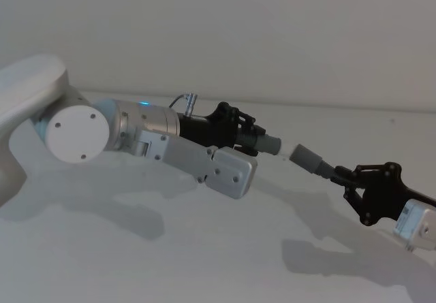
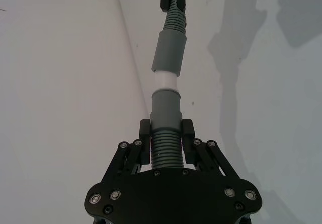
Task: Use both hands to pick up one end of the pipe from the table, align the ends, and insert them.
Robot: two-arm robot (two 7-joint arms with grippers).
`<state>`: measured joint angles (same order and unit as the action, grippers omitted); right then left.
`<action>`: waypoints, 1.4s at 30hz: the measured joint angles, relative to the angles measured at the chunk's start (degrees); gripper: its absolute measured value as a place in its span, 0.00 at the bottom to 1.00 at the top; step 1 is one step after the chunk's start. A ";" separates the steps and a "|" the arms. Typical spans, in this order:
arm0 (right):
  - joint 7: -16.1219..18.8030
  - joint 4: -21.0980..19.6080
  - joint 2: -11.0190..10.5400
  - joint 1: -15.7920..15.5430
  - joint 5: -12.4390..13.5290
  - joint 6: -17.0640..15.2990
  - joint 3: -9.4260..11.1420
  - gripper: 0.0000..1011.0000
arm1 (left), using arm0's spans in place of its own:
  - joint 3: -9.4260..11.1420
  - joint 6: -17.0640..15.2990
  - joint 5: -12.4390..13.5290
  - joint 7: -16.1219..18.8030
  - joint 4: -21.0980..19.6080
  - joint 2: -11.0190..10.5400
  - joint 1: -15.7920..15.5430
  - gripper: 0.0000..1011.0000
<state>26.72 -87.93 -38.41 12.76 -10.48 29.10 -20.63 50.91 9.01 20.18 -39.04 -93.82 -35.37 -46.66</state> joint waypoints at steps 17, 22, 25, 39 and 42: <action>1.60 -1.33 -0.53 -0.12 2.86 3.63 -0.19 0.07 | -0.02 -0.02 0.01 0.01 0.01 -0.03 0.00 0.34; 1.85 -1.76 -0.56 -0.33 3.57 4.69 -0.09 0.07 | 0.01 -0.02 0.01 0.00 0.01 -0.01 0.00 0.34; 1.91 -1.89 -0.58 -0.42 3.80 5.06 -0.06 0.06 | 0.01 -0.02 0.01 0.00 0.01 0.00 0.00 0.34; 2.11 -2.27 -0.65 -0.59 4.37 5.96 0.03 0.06 | 0.01 0.00 0.00 -0.01 0.00 0.00 0.00 0.34; 2.12 -2.29 -0.64 -0.61 4.42 6.05 0.05 0.06 | 0.01 0.01 0.00 -0.01 0.00 0.00 0.00 0.34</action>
<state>28.84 -90.22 -39.05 12.16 -6.06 35.15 -20.58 50.92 9.02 20.18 -39.06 -93.82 -35.36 -46.66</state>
